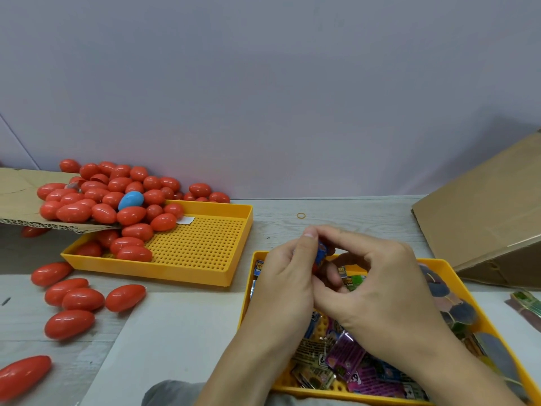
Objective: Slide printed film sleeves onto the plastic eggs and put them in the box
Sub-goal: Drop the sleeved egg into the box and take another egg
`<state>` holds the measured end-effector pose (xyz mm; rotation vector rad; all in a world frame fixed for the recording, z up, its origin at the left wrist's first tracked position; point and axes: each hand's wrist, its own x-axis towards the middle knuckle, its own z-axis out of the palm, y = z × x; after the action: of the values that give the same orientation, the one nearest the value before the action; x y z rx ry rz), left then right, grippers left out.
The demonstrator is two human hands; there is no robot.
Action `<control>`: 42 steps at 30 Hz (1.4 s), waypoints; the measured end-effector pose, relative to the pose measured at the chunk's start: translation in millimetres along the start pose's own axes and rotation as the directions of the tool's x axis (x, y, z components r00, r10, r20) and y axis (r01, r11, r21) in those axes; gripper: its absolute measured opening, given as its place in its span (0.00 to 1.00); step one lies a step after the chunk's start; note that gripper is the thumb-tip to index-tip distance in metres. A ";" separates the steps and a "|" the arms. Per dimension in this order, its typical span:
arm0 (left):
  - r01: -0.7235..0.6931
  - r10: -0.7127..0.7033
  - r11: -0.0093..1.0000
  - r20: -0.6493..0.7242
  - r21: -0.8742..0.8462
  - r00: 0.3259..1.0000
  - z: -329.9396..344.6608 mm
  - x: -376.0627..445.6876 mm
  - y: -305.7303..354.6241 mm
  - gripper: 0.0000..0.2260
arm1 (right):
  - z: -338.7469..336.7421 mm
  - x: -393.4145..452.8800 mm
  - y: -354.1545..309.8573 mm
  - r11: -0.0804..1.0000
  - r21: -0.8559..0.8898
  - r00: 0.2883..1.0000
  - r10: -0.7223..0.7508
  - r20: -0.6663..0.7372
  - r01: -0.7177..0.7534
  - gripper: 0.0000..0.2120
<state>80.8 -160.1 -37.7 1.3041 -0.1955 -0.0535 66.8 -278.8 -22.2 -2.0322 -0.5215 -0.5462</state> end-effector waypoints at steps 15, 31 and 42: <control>0.014 -0.021 0.997 -0.106 -0.073 0.994 0.6 -0.3 4.5 0.20 | 1.1 -0.2 4.0 0.995 -0.086 0.997 0.053 -0.050 -0.058 0.23; 0.093 -0.106 0.982 -0.076 -0.164 0.991 0.1 -1.1 5.6 0.17 | -0.8 -0.7 2.4 0.996 -0.038 0.996 0.076 -0.042 -0.078 0.24; 0.056 -0.063 0.993 -0.066 -0.101 0.996 0.4 0.1 2.4 0.16 | 0.8 -0.8 6.2 0.996 -0.090 1.000 0.006 -0.030 -0.009 0.22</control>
<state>80.7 -159.9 -35.3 1.2106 -0.0935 -0.0680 69.7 -281.1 -27.3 -2.1073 -0.4792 -0.6040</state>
